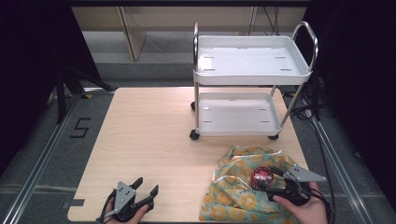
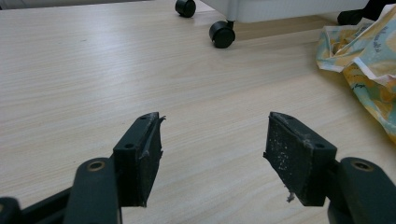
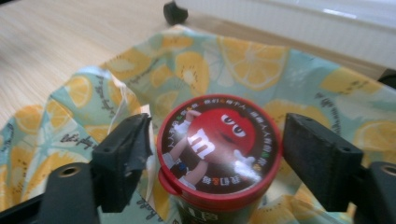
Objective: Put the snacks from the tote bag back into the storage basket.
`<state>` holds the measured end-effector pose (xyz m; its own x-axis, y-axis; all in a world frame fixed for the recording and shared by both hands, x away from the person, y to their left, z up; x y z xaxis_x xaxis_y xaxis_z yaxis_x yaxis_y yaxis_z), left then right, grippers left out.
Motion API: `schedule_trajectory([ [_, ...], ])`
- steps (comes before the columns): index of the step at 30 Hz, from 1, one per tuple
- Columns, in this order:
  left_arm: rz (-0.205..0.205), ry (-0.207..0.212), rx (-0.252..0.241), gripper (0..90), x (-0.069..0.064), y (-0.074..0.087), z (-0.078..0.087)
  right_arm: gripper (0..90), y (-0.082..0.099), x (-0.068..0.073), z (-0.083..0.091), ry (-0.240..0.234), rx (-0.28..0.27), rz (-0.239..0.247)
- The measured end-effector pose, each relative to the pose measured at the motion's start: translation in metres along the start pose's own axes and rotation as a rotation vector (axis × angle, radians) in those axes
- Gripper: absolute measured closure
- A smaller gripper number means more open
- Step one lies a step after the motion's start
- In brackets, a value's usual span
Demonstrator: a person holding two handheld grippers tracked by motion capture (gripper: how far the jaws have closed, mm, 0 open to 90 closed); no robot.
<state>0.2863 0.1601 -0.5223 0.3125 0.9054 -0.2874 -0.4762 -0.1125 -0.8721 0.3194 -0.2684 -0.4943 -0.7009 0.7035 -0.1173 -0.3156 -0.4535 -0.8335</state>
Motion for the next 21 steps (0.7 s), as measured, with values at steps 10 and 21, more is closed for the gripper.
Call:
schedule_trajectory([
  [10, 0.002, 0.005, 0.004, 35.3, -0.001, 0.001, -0.001, 22.0, 0.009, -0.003, -0.022, -0.028, 0.115, 0.024],
  [21, -0.008, 0.021, 0.010, 35.4, -0.003, 0.002, -0.002, 24.8, 0.011, -0.005, -0.030, -0.043, 0.120, 0.053],
])
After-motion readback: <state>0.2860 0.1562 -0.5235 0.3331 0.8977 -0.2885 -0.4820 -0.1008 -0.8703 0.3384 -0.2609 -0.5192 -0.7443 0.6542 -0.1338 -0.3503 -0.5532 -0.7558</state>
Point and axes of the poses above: each handheld gripper's, and its own axes: z roughly backward along the jaws, y roughly out of its underside, x roughly to its left, the point moved 5 cm from there along -z, roughly forward along the jaws, and after that the axes turned 14 degrees about z, right-handed, at the moved point
